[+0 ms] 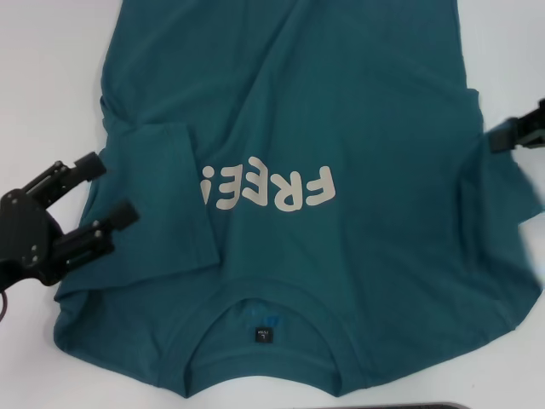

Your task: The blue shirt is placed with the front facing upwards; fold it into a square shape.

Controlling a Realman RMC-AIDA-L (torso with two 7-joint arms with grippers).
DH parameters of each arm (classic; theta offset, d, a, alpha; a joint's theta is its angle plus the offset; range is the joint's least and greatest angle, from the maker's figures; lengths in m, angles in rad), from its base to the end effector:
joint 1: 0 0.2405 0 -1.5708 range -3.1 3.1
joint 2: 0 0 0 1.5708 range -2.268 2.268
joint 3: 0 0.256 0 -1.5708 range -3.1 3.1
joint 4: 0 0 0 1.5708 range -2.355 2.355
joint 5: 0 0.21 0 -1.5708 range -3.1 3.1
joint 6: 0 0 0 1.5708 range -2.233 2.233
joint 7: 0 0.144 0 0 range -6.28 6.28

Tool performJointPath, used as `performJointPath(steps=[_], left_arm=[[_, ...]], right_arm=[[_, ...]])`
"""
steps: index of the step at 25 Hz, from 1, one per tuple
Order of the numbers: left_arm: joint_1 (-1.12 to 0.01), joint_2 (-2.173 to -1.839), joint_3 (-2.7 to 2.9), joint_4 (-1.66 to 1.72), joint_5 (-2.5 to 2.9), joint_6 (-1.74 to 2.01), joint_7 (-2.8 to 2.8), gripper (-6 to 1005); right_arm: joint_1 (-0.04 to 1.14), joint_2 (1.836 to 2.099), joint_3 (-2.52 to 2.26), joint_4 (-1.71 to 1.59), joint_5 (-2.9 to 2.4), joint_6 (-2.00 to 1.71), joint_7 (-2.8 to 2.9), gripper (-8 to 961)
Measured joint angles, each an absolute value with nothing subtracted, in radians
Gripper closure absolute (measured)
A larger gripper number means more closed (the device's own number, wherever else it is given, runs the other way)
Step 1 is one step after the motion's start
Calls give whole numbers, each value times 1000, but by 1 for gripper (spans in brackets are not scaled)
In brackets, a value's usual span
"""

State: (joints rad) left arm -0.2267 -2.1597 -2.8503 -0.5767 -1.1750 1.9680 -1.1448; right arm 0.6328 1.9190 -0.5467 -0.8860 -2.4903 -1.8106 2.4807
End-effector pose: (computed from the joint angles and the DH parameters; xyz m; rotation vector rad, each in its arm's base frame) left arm -0.3081 0.2037 0.0145 -2.3650 -0.6976 -1.2474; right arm 0.2839 0.3405 0.0972 -2.3138 1.8775 0.1771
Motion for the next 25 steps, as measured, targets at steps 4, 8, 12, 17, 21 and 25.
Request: performJointPath(steps=[4,8,12,17,21,25], left_arm=[[-224,-2160,-2870,-577,-1175,1966,-1146,126],[-222,-2160,-2875,-577,-1188,1961,-1146,126],[-220,-2160,-2876,-577,-1197,1960,-1146,126],[-216,-2161,-2876,-577,-1212,1960,-1148,126],[-211,-2161,-2876,-577,-1223,1960,-1156,126],[-210,-2161,-2876,-577,-1235,1960,-1163,125]], right_arm=[[646,1938,-553,-883,-2482,-1805,2479,934],[669,1959,-573,-853,-2469,-1766,2478,933],[675,1963,-580,-834,-2449,-1738,2478,933],[686,1966,-589,-780,-2413,-1707,2461,932],[687,1967,-606,-746,-2412,-1678,2451,905],[682,1966,-605,-743,-2409,-1678,2441,794]])
